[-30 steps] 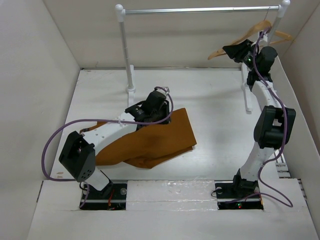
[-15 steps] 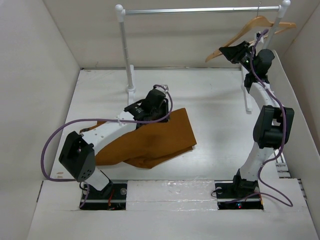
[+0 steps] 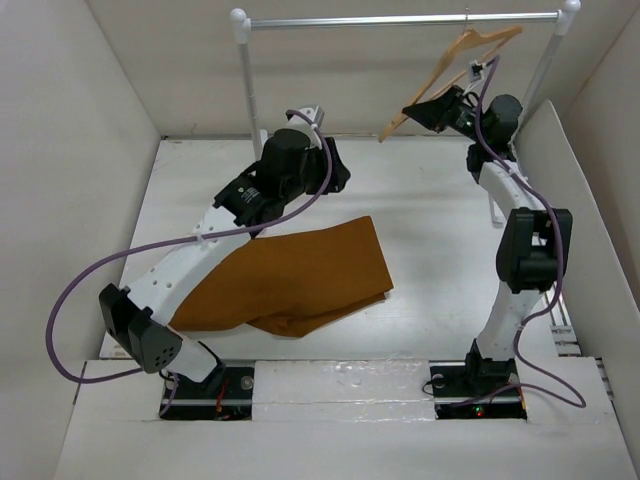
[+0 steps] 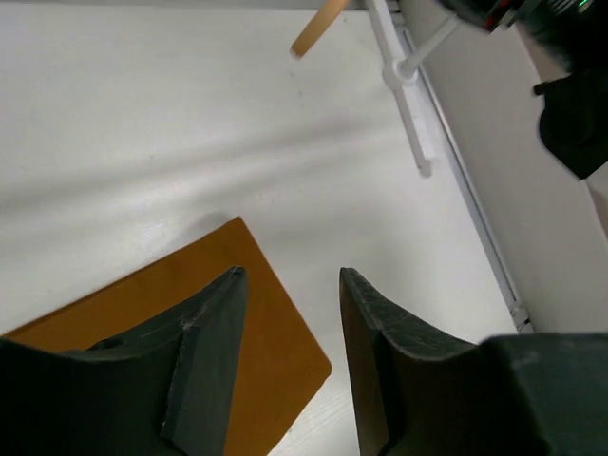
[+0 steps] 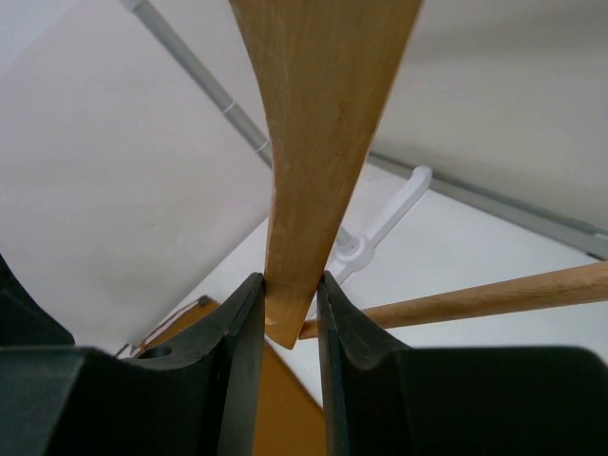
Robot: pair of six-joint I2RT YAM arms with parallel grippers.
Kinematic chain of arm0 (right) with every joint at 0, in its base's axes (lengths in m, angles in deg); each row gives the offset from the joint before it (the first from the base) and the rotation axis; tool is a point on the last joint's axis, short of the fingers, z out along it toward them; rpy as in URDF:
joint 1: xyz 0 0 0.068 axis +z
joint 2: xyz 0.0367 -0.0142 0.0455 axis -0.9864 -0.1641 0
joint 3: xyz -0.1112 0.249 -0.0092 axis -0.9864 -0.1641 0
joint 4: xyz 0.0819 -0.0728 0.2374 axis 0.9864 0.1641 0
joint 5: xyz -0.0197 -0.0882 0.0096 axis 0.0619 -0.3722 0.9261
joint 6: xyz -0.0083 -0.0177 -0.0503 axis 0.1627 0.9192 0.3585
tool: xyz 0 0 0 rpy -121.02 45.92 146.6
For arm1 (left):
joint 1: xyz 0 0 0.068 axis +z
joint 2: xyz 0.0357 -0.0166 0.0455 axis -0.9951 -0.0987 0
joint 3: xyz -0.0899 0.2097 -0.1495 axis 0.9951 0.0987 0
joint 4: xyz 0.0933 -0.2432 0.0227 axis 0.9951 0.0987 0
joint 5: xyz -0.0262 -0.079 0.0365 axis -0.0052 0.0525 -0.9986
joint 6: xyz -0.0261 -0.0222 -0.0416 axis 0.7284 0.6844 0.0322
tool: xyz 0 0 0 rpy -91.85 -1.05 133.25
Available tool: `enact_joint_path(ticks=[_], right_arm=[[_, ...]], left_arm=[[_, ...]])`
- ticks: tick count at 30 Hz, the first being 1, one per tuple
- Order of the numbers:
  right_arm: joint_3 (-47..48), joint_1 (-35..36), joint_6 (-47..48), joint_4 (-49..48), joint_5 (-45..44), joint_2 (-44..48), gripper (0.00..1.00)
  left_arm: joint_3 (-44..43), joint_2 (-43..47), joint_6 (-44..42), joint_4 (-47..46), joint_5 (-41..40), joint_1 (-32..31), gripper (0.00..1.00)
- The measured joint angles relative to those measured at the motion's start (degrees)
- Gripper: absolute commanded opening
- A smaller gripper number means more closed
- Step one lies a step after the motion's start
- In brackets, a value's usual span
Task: Place the trousers on the hanger
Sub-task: Pick up the hanger from the clothesline.
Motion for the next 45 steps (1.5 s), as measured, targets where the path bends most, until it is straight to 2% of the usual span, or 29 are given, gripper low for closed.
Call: enact_joint_path(ticks=[6,10,21,27,35,39,40,42,45], right_arm=[[-0.46,2.12,1.03,1.03,3.13,-0.57,0.04],[-5.49,2.58,2.75,0.87,4.04,1.36,0.03],[-19.26,5.53,9.90,6.43,5.97,6.73,0.03],[-20.70,9.14,16.79,15.10,5.99,12.44,0.03],[-23.96,16.28,20.37,19.02,5.90,17.16,0.02],[-24.92,18.97,21.46,21.77,5.40,17.18,0.01],[-25.03,19.32,21.59,22.32,4.74,17.18,0.01],[-25.35,19.56,22.05,23.06,4.35,17.35,0.01],[-26.58,19.63,22.56,24.41,3.72,18.21,0.00]], left_arm=[[-5.14,-1.57,-0.68,0.68,-0.28,0.04,0.51],[-10.34,-5.31,-1.14,1.16,0.90,0.07,0.56],[-24.11,-15.34,-3.61,1.99,5.09,0.11,0.59],[-25.51,-20.20,-5.11,1.25,4.87,0.11,0.59],[-25.09,-24.15,-5.11,-0.90,4.28,0.11,0.58],[-25.05,-24.15,-5.35,-3.04,2.45,0.26,0.51],[-24.90,-24.15,-5.53,-2.84,2.05,0.33,0.44],[-24.20,-24.04,-5.64,-3.45,1.14,0.35,0.40],[-22.01,-23.89,-5.64,-5.33,0.11,0.35,0.27]])
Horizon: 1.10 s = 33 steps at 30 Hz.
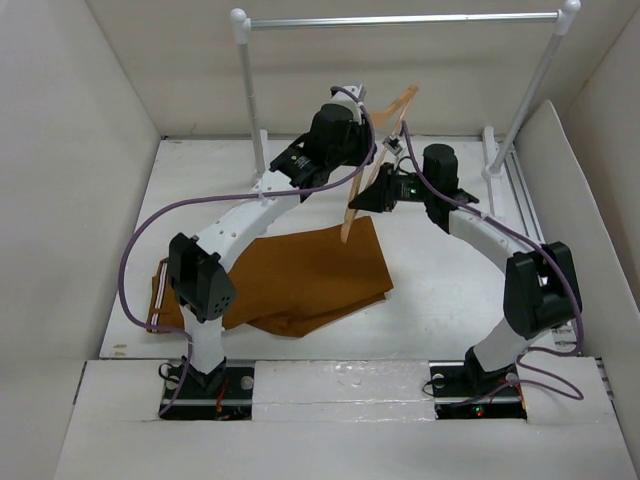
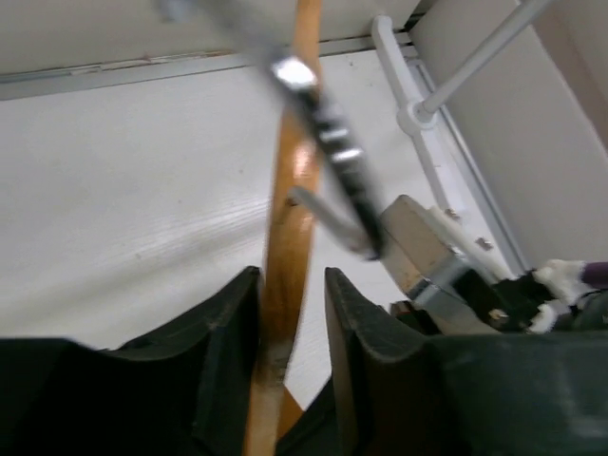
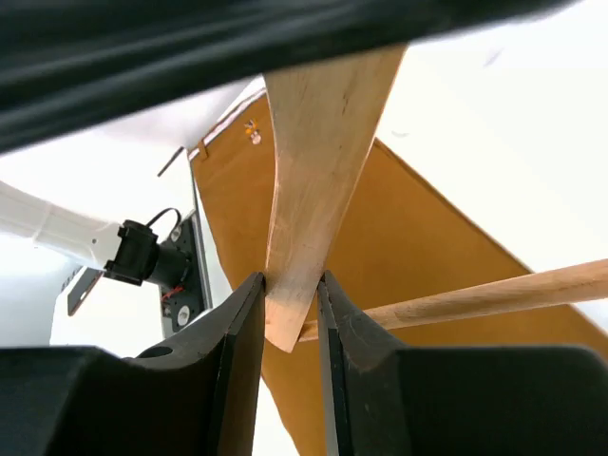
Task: Place the trousers on the hanger
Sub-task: Pick up the hanger from the clothesline.
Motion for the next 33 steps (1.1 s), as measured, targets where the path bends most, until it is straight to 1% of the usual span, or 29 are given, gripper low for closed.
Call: enact_joint_path(ticks=[1,2,3,4,6,7,8,10,11,14,17,19,20,21,22,23,24,27,30,33], right_arm=[[-0.26,0.00,0.28,0.76,-0.17,0.31,0.00],[-0.48,0.02,0.63,1.64,-0.50,0.66,0.00],[-0.57,0.02,1.01,2.58,-0.85,1.01,0.00],[-0.74,0.02,1.53,3.85,-1.29,1.53,0.00],[-1.22,-0.07,2.47,6.75,-1.79,2.91,0.00],[-1.25,-0.07,3.26,8.46,-2.45,3.61,0.02],[-1.25,-0.07,4.07,10.03,-3.10,4.35,0.15],[-1.27,0.00,6.23,14.25,-4.61,6.34,0.33],[-1.27,0.02,7.58,16.63,-5.35,7.74,0.49],[-1.18,-0.37,12.90,25.05,-8.26,13.62,0.67],[-0.61,-1.62,17.33,32.59,-11.32,19.71,0.69],[-0.33,-2.67,19.23,37.48,-13.25,23.50,0.69],[-0.20,-3.13,19.98,39.91,-14.53,25.22,0.59],[0.04,-3.48,20.98,42.23,-15.93,26.75,0.51],[0.39,-3.85,21.97,44.41,-17.66,28.06,0.24],[0.76,-4.09,23.15,45.99,-19.10,29.03,0.09],[1.20,-4.15,23.58,47.47,-20.46,29.81,0.00],[1.92,-4.50,25.22,49.35,-24.39,30.73,0.00],[1.05,-4.81,25.68,47.19,-26.34,30.18,0.00],[-0.76,-5.75,27.23,42.95,-26.34,27.36,0.00]], left_arm=[[0.92,0.09,0.00,-0.55,-0.42,0.00,0.20],[1.73,0.17,0.20,-0.74,-0.83,0.00,0.17],[2.58,0.20,0.09,-0.96,-1.16,0.00,0.10],[3.32,0.28,-0.17,-1.29,-1.36,0.00,0.00],[4.59,0.59,-0.52,-1.42,-1.97,0.07,0.00],[5.46,1.05,-0.04,-1.84,-2.05,0.11,0.00],[6.34,1.57,0.26,-2.27,-2.08,0.07,0.00],[8.26,3.06,1.51,-3.17,-2.01,-0.04,0.00],[9.42,4.04,2.32,-3.89,-1.79,-0.31,0.00],[14.91,7.93,4.63,-6.10,-0.92,-0.50,0.00],[20.94,11.74,8.57,-7.54,1.09,-0.33,0.00],[24.70,13.25,11.34,-9.92,2.82,-0.07,0.00],[26.23,13.62,12.70,-10.88,3.69,0.00,0.00],[28.06,13.94,14.27,-12.50,4.68,0.02,0.00],[29.88,14.14,15.82,-13.94,5.73,0.02,0.00],[31.52,14.14,17.55,-15.26,6.82,0.00,0.00],[33.20,14.14,19.37,-16.70,7.93,-0.04,0.00],[38.27,14.16,23.85,-20.65,8.59,-1.18,0.00],[44.39,14.91,27.71,-24.55,3.96,-4.35,0.00],[50.05,16.04,31.91,-27.32,-0.96,-7.98,0.00]])
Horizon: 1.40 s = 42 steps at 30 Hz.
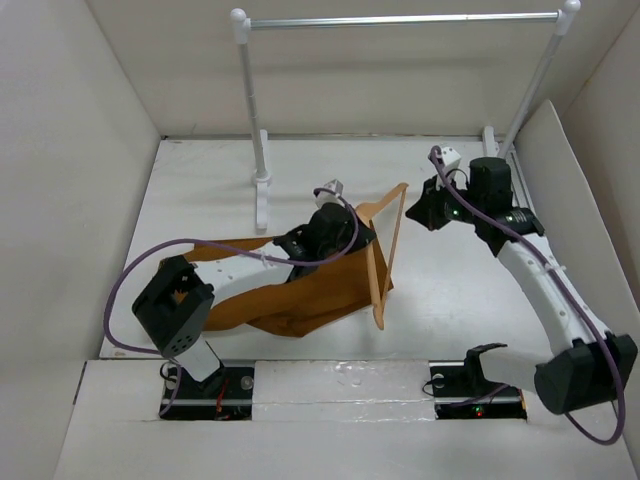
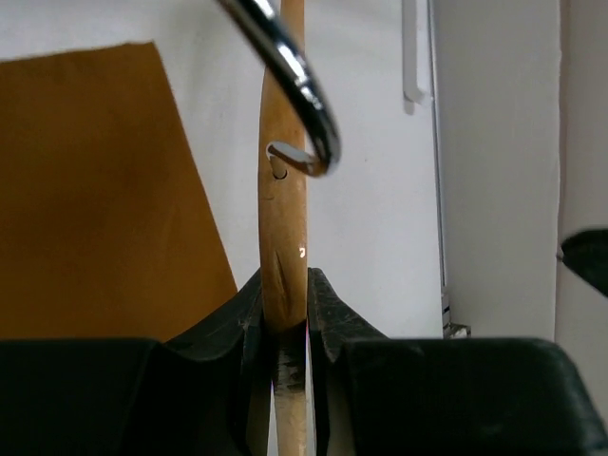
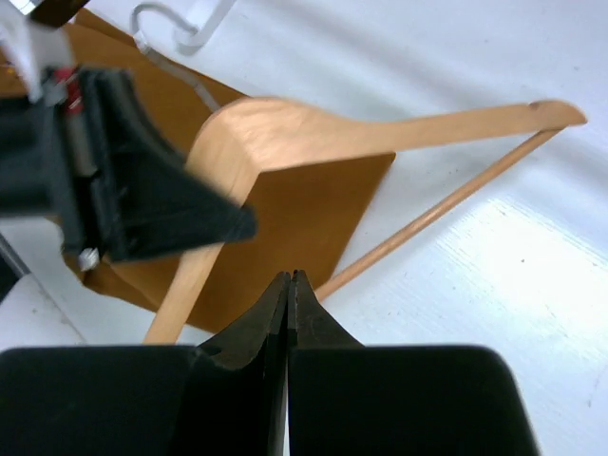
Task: Place the trousers on the hanger
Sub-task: Pick up the hanger from the clothesline.
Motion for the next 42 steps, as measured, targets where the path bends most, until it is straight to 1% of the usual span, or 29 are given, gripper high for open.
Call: enact_joint_path(ticks=[1,4,5,6,7,8,10,15,20,24,32,33,38,40,42], right_arm=[[-0.52,-0.46,0.63,-1.38,0.37,-1.64,0.03],[-2.84,-1.55,1.77,-6.10,1.20,-7.26,0.07],[-4.90,-2.19,2.01,-9.20,1.55,-9.86,0.15],[-5.44,-2.29,2.01,-9.81,1.57,-10.49,0.15],[-6.71,-2.67,2.08,-11.30,1.68,-11.61,0.20],[-7.96,-2.95,1.86,-12.74,1.79,-12.70,0.29],[-10.36,-3.32,1.79,-15.69,1.84,-14.43,0.37],[-11.78,-3.19,3.28,-20.41,3.15,-19.96,0.41],[-11.78,-1.92,6.62,-20.94,3.80,-23.45,0.43],[-11.80,-0.70,8.17,-20.96,4.00,-26.40,0.40],[-12.07,3.48,8.87,-21.75,4.00,-27.39,0.42],[-12.04,3.91,8.79,-21.86,4.00,-27.65,0.45],[-12.04,5.05,7.13,-23.12,3.08,-29.09,0.51],[-12.09,5.11,6.49,-23.61,2.12,-29.51,0.56],[-12.13,5.20,5.99,-24.00,1.36,-29.88,0.57]], left_arm=[[1.55,0.09,1.68,-0.70,-1.73,-1.11,0.00],[4.37,-0.09,6.03,-1.55,-7.63,-4.09,0.00],[4.72,-0.17,7.06,-1.62,-9.77,-5.07,0.00],[4.79,-0.42,7.93,-1.68,-11.87,-6.01,0.00],[4.79,-0.79,8.94,-2.23,-14.05,-7.10,0.00],[4.79,-1.20,10.12,-2.91,-15.96,-8.04,0.00],[4.79,-2.12,12.28,-4.22,-19.12,-9.60,0.00],[4.79,-5.79,16.22,-6.64,-24.70,-10.49,0.00],[4.81,-10.01,19.19,-6.58,-28.26,-10.54,0.00],[5.49,-10.08,21.27,-7.41,-29.57,-10.95,0.00],[6.25,-10.08,21.64,-7.89,-29.79,-11.19,0.00],[6.25,-10.08,21.64,-7.89,-29.73,-11.19,0.00],[6.58,-10.10,21.68,-7.98,-29.40,-11.19,0.00],[6.58,-10.10,21.64,-8.11,-29.16,-11.19,0.00],[6.58,-10.19,21.62,-8.28,-28.81,-11.19,0.00]])
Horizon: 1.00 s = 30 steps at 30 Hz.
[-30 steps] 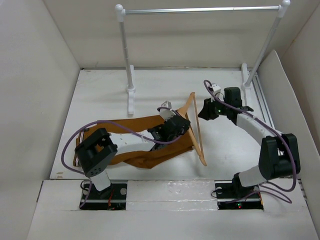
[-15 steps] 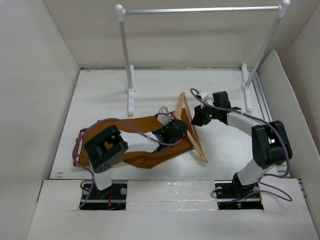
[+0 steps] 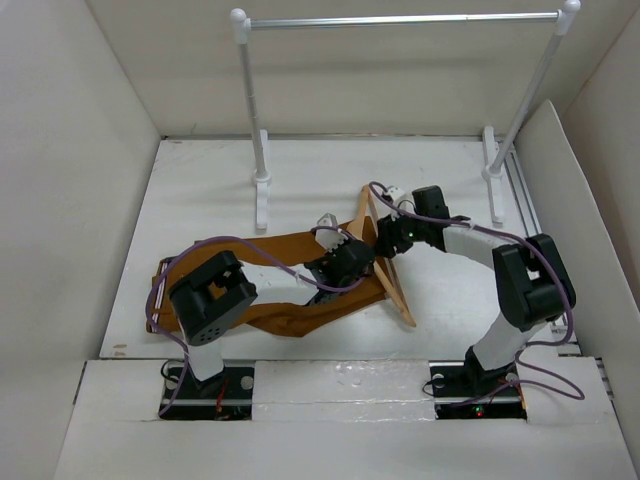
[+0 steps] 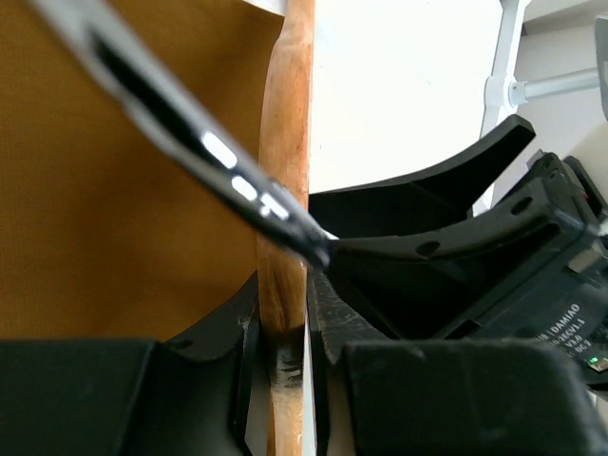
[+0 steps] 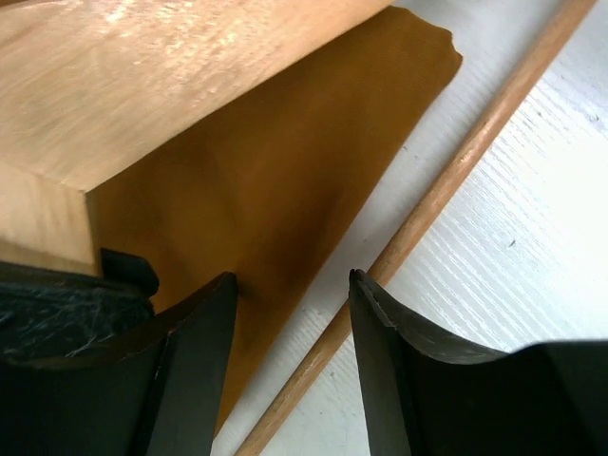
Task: Place the trousers on the hanger
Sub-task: Pick up the hanger from the clothesline, then place the trousers on the hanger.
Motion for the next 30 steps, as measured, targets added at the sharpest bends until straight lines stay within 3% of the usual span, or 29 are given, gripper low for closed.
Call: enact_joint_path(ticks=[3,6,8,9,10,11,12,20,30], right_arm=[[-0.17,0.31,-0.39,-0.39,-1.03,-0.74,0.59],[-1.14,0.66,-1.18,-1.95,-0.90,-1.60,0.52],[-2.01,0.85,-1.75,-3.02,-0.22,-2.51,0.43],[-2.05,0.90,-2.25,-3.67,0.13,-2.56,0.20],[-2.40,1.07,-2.54,-4.26,0.28,-3.30,0.20],[-2.40,1.09,-2.64,-4.74,0.66,-3.48,0.04],[-2.40,1.01,-2.99,-5.27,1.31,-3.72,0.00],[-2.36,-3.87,-6.40,-5.25,6.40,-0.92,0.00],[0.87,-21.42,-7.21,0.28,7.87,7.28,0.00]], left_arm=[[0.00,-0.35,-0.20,-0.07,0.42,0.00,0.00],[0.26,-0.74,-0.33,-0.44,0.68,0.00,0.00],[0.59,-0.76,-0.48,-0.68,0.98,0.00,0.00],[0.79,-0.76,-0.46,-0.85,1.09,-0.02,0.00],[0.96,-0.76,-0.46,-1.11,1.20,-0.02,0.00],[0.96,-0.76,-0.48,-1.16,1.27,-0.02,0.00],[0.98,-0.76,-0.48,-1.22,1.29,-0.02,0.00],[1.81,-0.55,-1.36,-1.99,1.49,0.02,0.00],[5.97,6.51,-7.45,2.64,1.95,0.96,0.00]])
